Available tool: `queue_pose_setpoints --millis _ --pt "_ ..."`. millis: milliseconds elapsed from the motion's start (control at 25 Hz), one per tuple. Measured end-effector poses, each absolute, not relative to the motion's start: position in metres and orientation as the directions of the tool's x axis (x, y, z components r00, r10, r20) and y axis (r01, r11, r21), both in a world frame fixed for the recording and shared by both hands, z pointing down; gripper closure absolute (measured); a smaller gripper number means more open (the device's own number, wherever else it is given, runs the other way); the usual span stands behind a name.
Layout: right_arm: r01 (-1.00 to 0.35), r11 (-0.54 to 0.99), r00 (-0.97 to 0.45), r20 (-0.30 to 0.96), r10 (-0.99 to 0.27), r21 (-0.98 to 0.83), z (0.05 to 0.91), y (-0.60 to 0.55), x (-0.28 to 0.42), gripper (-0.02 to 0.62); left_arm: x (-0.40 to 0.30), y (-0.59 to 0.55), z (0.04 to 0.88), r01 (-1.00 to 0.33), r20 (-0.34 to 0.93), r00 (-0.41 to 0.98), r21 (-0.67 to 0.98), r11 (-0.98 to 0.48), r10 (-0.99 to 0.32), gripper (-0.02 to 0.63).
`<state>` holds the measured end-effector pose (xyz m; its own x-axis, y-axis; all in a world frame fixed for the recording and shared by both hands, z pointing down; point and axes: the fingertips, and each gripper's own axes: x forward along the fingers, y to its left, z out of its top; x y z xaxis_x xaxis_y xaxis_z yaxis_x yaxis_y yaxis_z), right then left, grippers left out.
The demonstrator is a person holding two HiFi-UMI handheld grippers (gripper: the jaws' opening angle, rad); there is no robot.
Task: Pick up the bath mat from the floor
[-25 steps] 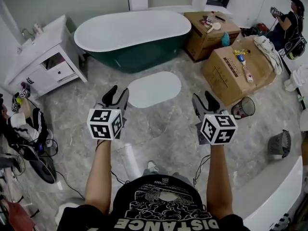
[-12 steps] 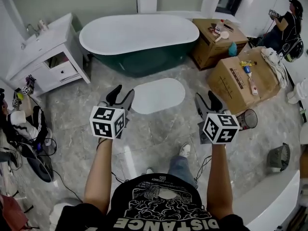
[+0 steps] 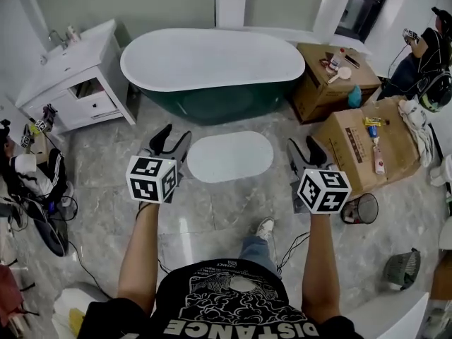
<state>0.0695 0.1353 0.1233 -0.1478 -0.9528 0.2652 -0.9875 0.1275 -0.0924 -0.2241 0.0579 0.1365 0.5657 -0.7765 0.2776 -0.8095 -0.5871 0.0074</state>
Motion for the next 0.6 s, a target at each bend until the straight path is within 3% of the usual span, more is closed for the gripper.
queue_pose_setpoints --millis 600 --pt "-0.943 0.308 -0.332 0.301 -0.894 -0.126 0.132 -0.007 0.204 0.371 -0.117 -0.021 0.139 -0.925 0.332 0.356 -0.010 -0.380 -0.874 0.380"
